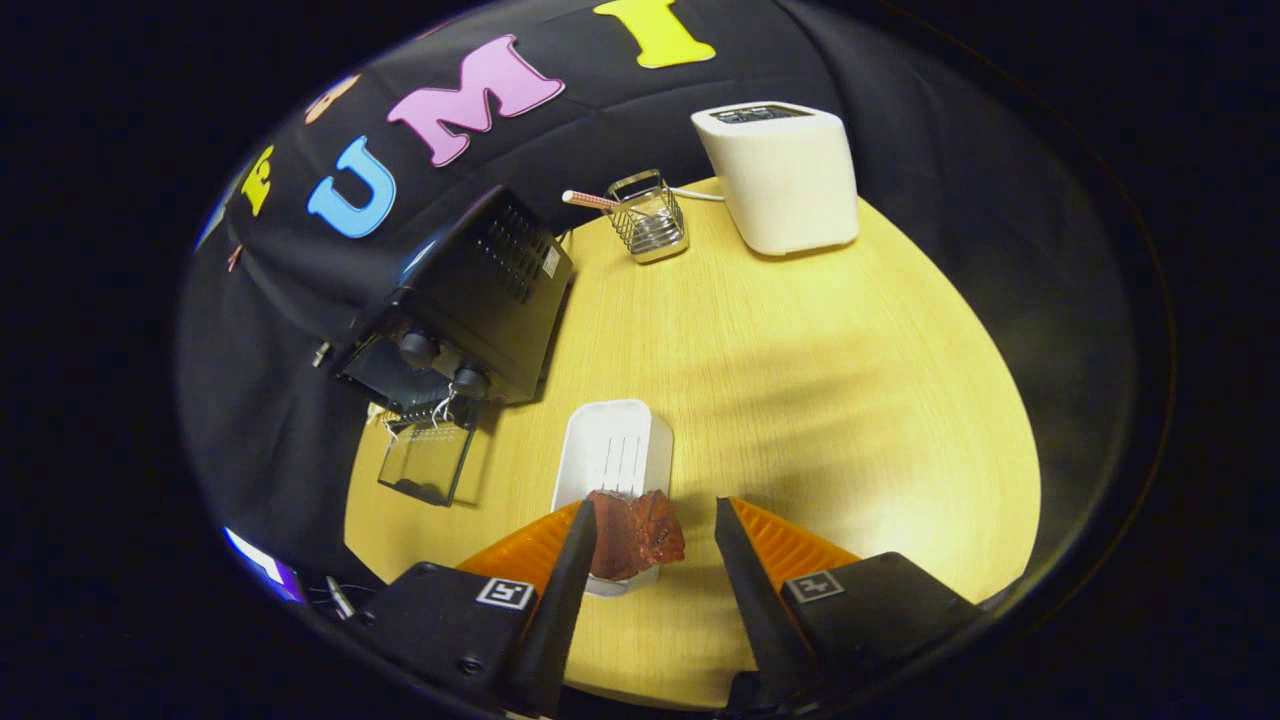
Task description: Open the toaster oven, put the food inside, and close the toaster oven door.
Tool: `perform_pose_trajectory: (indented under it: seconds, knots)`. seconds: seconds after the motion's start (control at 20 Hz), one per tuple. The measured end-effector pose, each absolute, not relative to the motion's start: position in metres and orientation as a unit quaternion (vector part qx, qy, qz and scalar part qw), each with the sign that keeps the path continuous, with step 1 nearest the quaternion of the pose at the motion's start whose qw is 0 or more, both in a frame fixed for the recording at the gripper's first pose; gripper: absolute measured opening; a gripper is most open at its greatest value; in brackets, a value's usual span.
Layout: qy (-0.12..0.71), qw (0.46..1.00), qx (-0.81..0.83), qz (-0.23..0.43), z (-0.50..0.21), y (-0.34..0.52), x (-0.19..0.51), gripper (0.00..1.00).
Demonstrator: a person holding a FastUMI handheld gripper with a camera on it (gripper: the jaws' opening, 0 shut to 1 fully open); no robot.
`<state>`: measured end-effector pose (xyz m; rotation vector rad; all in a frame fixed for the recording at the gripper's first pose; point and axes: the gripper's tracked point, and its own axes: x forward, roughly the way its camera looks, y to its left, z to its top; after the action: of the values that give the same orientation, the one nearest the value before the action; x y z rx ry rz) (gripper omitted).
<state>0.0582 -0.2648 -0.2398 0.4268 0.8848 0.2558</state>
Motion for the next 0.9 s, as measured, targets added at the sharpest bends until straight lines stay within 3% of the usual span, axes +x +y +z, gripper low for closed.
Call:
perform_pose_trajectory:
  seconds: [0.05, 0.1, 0.3, 0.6, 0.9]
  knots:
    - [0.427, 0.867, 0.224, 0.123, -0.240, -0.264, 0.058, 0.73]
    - [0.431, 0.862, 0.241, 0.117, -0.242, -0.264, 0.057, 0.59]
    - [0.441, 0.843, 0.281, 0.124, -0.240, -0.265, 0.060, 0.27]
    - [0.437, 0.841, 0.278, 0.157, -0.238, -0.262, 0.055, 0.17]
    - [0.428, 0.844, 0.285, 0.156, -0.229, -0.266, 0.057, 0.14]
